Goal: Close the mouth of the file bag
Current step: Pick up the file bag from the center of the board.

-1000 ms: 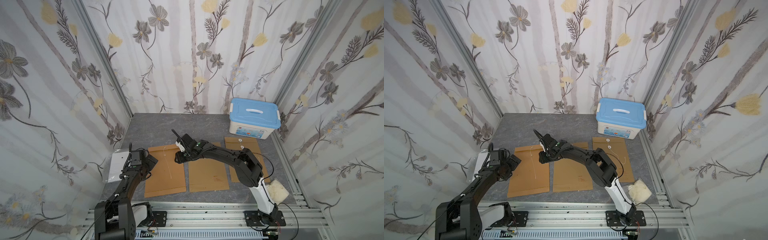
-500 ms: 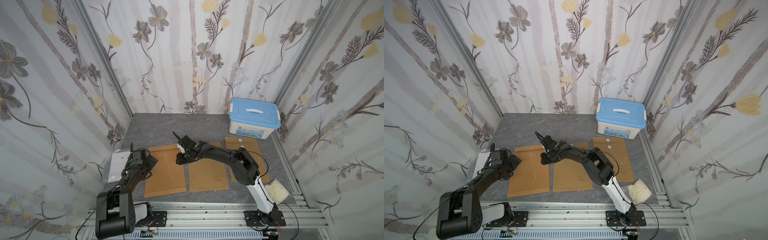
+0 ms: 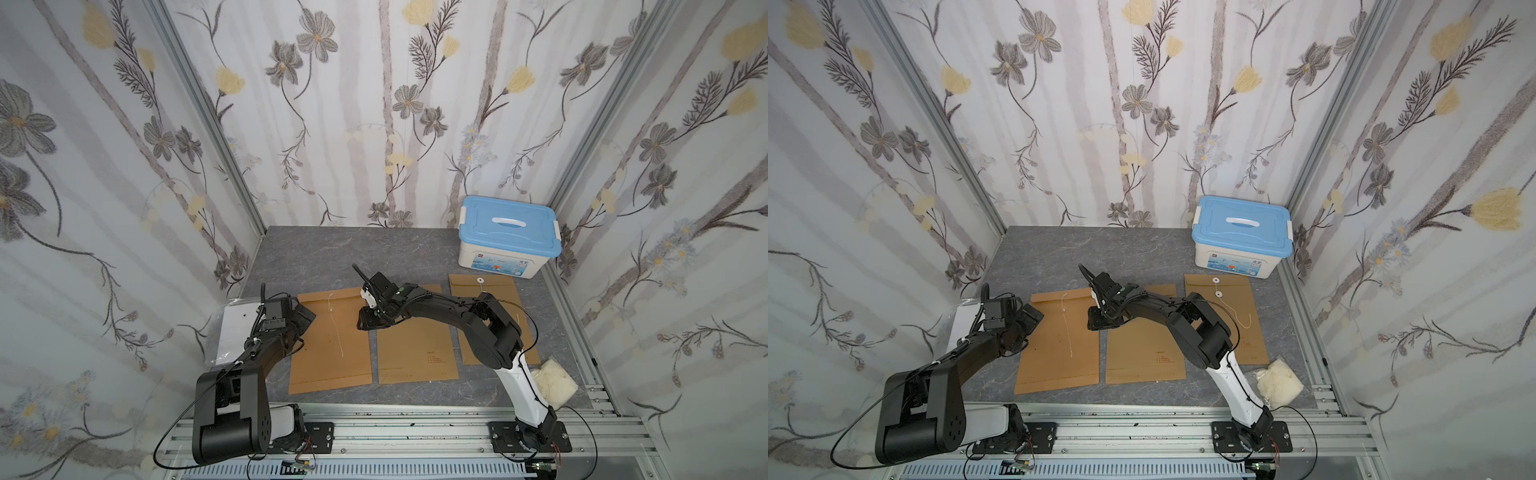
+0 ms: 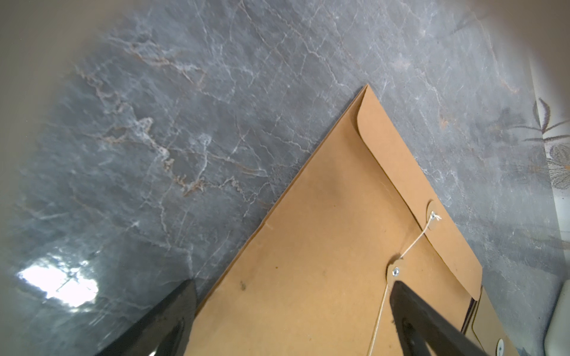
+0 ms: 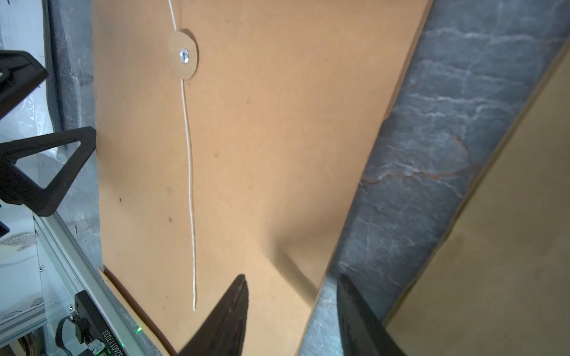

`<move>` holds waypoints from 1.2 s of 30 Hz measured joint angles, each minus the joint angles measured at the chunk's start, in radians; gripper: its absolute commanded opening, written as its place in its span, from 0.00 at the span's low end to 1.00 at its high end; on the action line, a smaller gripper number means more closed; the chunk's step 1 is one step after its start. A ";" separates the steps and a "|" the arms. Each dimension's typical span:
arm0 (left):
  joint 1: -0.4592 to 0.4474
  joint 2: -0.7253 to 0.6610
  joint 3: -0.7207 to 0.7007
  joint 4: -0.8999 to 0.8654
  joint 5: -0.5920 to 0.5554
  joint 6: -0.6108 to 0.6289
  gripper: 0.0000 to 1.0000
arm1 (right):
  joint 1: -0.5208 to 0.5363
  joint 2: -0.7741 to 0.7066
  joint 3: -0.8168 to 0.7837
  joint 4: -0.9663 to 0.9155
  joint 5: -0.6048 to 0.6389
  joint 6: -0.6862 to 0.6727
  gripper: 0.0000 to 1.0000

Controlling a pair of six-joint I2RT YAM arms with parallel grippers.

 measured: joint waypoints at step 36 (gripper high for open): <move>-0.006 0.062 -0.007 0.136 0.067 -0.007 0.96 | -0.048 -0.003 -0.058 0.178 -0.129 0.085 0.05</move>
